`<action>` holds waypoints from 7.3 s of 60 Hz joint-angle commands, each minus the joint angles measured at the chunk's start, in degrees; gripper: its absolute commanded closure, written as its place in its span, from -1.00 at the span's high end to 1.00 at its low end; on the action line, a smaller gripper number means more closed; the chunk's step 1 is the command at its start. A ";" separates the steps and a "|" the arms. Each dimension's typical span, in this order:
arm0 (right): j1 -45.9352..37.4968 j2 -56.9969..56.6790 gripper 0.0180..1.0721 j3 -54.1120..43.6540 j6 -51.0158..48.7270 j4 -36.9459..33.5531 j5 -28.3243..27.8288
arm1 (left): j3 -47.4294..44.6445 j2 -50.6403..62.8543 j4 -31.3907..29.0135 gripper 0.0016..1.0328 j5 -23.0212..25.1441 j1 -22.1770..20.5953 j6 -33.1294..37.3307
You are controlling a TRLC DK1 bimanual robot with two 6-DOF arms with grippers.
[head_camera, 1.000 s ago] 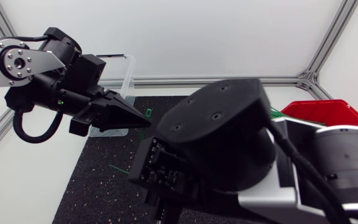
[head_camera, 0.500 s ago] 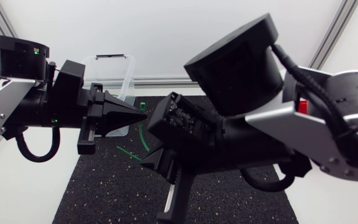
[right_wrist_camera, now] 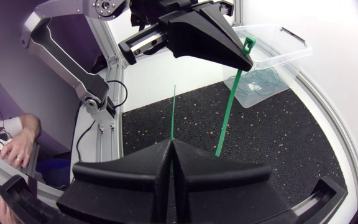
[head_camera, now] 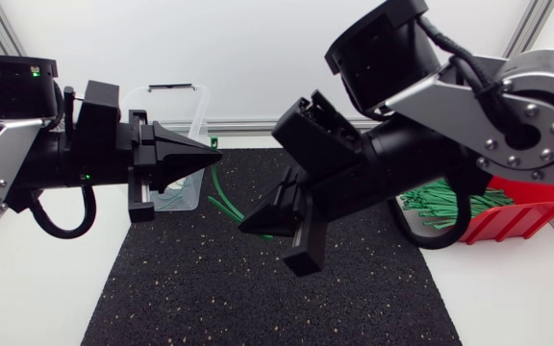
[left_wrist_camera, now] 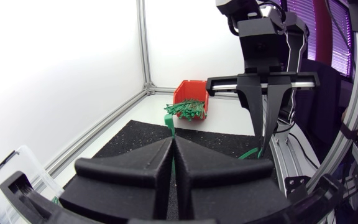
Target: Take a green cable tie from the red box, thread the tail through the head to close it, then place it in the transparent bin on the left.
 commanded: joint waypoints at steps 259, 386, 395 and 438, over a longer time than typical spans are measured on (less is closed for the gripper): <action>-11.92 6.08 -0.90 4.54 63.71 -0.80 -24.66 | -12.86 2.56 27.92 -0.94 -6.09 -8.40 -21.59; -15.18 6.96 -0.90 2.52 68.99 4.65 -27.64 | -16.46 -2.89 31.09 -0.94 -19.89 -15.52 -20.72; -15.26 7.04 -0.90 2.35 69.43 5.01 -28.26 | -16.73 -3.33 31.17 -0.94 -19.89 -15.60 -20.72; -15.26 4.67 -0.90 2.44 70.66 5.62 -28.88 | -17.34 -3.15 31.70 -0.94 -21.56 -16.92 -19.57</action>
